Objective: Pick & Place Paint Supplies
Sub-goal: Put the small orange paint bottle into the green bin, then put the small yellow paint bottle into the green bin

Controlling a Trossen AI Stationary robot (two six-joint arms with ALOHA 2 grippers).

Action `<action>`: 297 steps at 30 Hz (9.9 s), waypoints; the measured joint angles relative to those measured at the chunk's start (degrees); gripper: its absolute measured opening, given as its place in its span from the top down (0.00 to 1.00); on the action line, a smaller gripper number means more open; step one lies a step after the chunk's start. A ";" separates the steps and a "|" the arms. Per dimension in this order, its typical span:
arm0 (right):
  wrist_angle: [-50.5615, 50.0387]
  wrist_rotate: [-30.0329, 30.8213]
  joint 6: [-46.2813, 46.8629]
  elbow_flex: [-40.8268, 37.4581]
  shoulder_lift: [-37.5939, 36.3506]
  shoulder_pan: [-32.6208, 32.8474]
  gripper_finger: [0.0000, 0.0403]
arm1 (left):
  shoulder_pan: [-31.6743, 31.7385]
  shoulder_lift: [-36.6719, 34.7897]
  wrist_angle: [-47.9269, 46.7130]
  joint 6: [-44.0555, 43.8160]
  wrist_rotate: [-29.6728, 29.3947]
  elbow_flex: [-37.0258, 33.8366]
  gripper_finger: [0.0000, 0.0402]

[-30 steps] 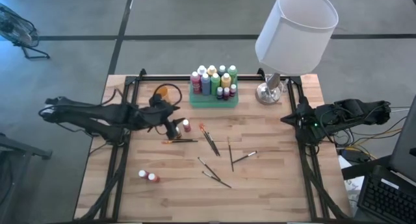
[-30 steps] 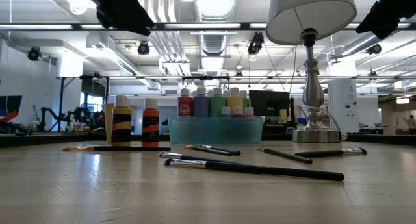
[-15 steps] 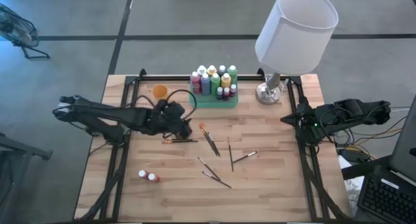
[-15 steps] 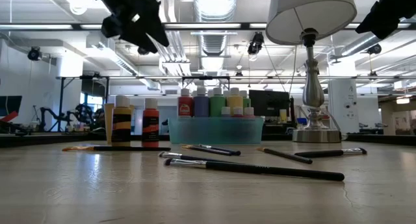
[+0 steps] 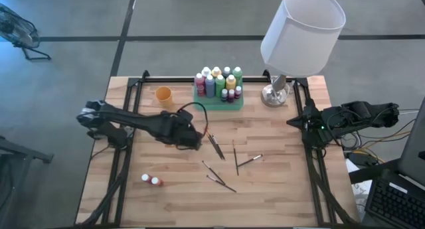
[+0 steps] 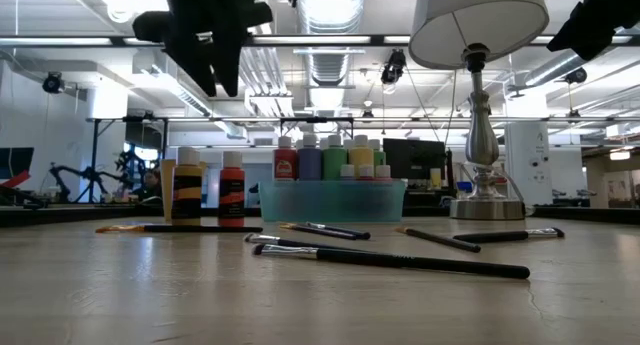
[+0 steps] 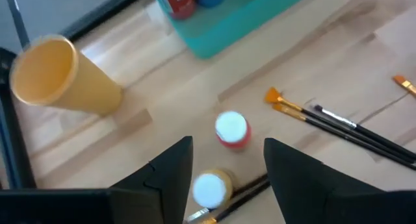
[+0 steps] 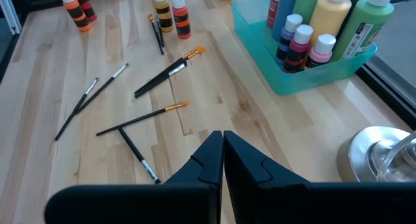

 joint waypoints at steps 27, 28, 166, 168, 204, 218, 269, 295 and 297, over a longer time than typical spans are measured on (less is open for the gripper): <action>-0.01 -0.01 0.00 0.00 0.00 -0.01 0.98 | 1.47 4.07 7.82 -9.92 0.99 -4.54 0.51; 0.01 0.01 0.00 0.00 0.00 -0.01 0.98 | 1.72 4.07 8.55 -9.96 1.36 -5.05 0.51; 0.00 0.01 0.00 0.00 0.01 0.01 0.98 | 17.75 0.84 51.51 27.62 -1.65 -8.50 0.69; 0.01 0.00 0.00 0.00 -0.01 0.01 0.98 | 18.67 0.84 53.93 29.66 -1.48 -8.50 0.69; -0.01 -0.01 0.00 0.00 -0.01 0.01 0.98 | 26.70 14.58 54.51 30.84 1.90 -1.75 0.69; 0.00 -0.01 0.00 0.00 0.01 0.02 0.98 | 28.15 19.03 56.59 31.21 1.95 -0.84 0.69; 0.03 0.00 0.00 0.00 0.00 0.02 0.98 | 27.26 18.73 44.61 37.12 3.39 8.89 0.49; 0.03 -0.01 0.00 0.00 0.08 0.01 0.98 | 3.95 -2.04 17.10 33.80 -11.10 7.25 0.58; 0.01 -0.01 0.00 0.00 0.08 0.02 0.98 | 1.29 -2.77 15.80 33.64 -11.10 7.25 0.58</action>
